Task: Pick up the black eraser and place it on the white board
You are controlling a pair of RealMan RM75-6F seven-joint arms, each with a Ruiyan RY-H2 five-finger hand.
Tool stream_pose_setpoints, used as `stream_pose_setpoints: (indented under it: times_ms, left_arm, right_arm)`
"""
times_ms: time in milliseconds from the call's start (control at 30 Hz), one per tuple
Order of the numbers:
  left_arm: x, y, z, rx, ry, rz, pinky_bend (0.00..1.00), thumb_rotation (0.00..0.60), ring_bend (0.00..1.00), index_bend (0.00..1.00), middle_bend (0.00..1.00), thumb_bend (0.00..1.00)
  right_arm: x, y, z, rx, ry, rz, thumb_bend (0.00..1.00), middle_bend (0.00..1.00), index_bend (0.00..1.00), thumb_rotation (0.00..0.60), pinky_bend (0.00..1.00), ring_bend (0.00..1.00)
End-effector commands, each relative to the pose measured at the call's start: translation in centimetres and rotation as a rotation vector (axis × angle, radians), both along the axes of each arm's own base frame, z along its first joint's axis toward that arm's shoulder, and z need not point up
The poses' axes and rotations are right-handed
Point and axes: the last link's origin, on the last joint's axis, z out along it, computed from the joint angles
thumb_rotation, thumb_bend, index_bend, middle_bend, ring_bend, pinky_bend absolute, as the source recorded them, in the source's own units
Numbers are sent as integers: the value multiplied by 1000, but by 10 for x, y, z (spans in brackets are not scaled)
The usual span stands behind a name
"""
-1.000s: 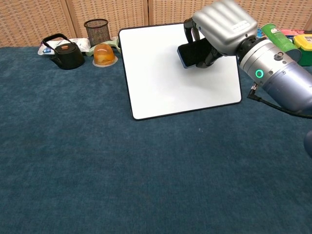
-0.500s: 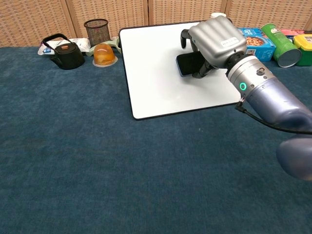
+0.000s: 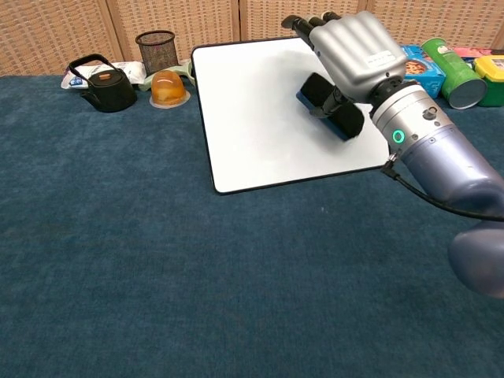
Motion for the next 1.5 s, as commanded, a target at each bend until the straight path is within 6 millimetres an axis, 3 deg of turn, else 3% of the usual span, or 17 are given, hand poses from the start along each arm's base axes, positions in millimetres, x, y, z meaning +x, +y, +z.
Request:
stream_pose_setpoints:
  times_ms: [33,333,667,833,1033,1167,1433,1500]
  left_arm:
    - [0,-1,0,-1,1,-3,4,600,0,0,0,156]
    - [0,-1,1,-3,-6,-5,4,600,0,0,0,156]
    - [0,-1,1,-6,-7,-5,4,600,0,0,0,157]
    - [0,-1,1,0,-8,-4,4,600,0,0,0,156]
    - [1,0,-2,-3,1,1,5,600,0,0,0,156]
    - [1,0,-3,4,13,3,5,600,0,0,0,156]
    - [2,-1,-6,13,35,4,5,600,0,0,0,157]
    - [3,-1,-7,14,39,2,5,600,0,0,0,157]
  right_arm:
    - [-1,1,-1,0,-2,-6,0,193,88,600,346,203]
    - [3,4,-3,10,-36,-10,0,181,81,600,311,179]
    - [-1,6,38,20,-140,36,0,184,77,600,320,194]
    - [-41,17,80,148,-151,-19,0,113,69,600,247,128]
    - [-91,40,127,227,-130,-139,0,89,70,600,226,67]
    - [-123,61,150,239,-100,-216,0,86,79,600,220,57]
    - [-170,92,177,199,-81,-353,0,70,84,600,177,24]
    - [-188,108,185,170,-99,-427,0,63,84,600,165,16]
